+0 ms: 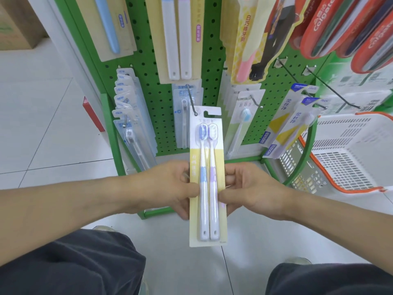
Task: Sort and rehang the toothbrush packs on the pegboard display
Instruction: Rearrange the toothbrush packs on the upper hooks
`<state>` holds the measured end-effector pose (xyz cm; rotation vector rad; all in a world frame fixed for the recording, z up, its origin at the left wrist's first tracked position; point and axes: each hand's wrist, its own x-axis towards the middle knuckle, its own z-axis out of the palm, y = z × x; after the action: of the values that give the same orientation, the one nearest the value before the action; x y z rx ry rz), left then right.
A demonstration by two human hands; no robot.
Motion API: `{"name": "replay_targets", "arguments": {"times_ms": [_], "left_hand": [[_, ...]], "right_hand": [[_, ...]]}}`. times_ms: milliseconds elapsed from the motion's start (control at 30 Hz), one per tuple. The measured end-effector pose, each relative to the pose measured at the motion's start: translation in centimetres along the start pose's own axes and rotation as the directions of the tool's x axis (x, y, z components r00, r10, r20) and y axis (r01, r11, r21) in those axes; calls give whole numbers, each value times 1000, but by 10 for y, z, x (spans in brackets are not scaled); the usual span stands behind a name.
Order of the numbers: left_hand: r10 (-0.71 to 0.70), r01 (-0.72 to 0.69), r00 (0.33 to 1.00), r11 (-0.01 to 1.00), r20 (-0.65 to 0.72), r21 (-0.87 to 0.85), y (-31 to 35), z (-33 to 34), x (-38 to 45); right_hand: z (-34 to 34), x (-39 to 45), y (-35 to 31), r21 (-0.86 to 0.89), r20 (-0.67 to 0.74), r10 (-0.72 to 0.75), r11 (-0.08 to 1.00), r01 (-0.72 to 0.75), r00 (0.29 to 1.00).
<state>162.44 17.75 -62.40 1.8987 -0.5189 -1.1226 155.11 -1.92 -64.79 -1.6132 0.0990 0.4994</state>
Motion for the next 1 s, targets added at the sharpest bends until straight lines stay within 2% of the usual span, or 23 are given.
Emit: {"name": "replay_targets", "arguments": {"times_ms": [100, 233, 333, 400, 567, 733, 867, 1000], "left_hand": [[-58, 51, 994, 996, 94, 75, -4, 3, -4], [-47, 46, 999, 997, 4, 69, -13, 2, -2], [-38, 38, 999, 998, -9, 51, -19, 0, -1], [-44, 43, 999, 998, 25, 42, -20, 0, -4], [-80, 81, 984, 997, 159, 1, -26, 8, -9], [-66, 47, 980, 994, 190, 101, -24, 9, -8], [-110, 92, 985, 986, 132, 142, -18, 2, -9], [-206, 180, 978, 904, 24, 388, -13, -7, -9]], "right_hand": [[0, 0, 1, -11, -12, -20, 1000, 20, 1000], [1, -1, -1, -21, 0, 0, 1000, 0, 1000], [4, -3, -4, -112, 85, 89, 991, -79, 992], [6, -5, -6, -164, 115, 108, 983, -88, 988], [7, -2, -4, -163, 35, 70, 985, -64, 997], [7, -4, -1, -211, 25, 89, 974, -82, 996], [5, -3, -1, -286, 4, 93, 954, -88, 996], [4, -6, -5, -349, 28, 145, 929, -127, 989]]}}
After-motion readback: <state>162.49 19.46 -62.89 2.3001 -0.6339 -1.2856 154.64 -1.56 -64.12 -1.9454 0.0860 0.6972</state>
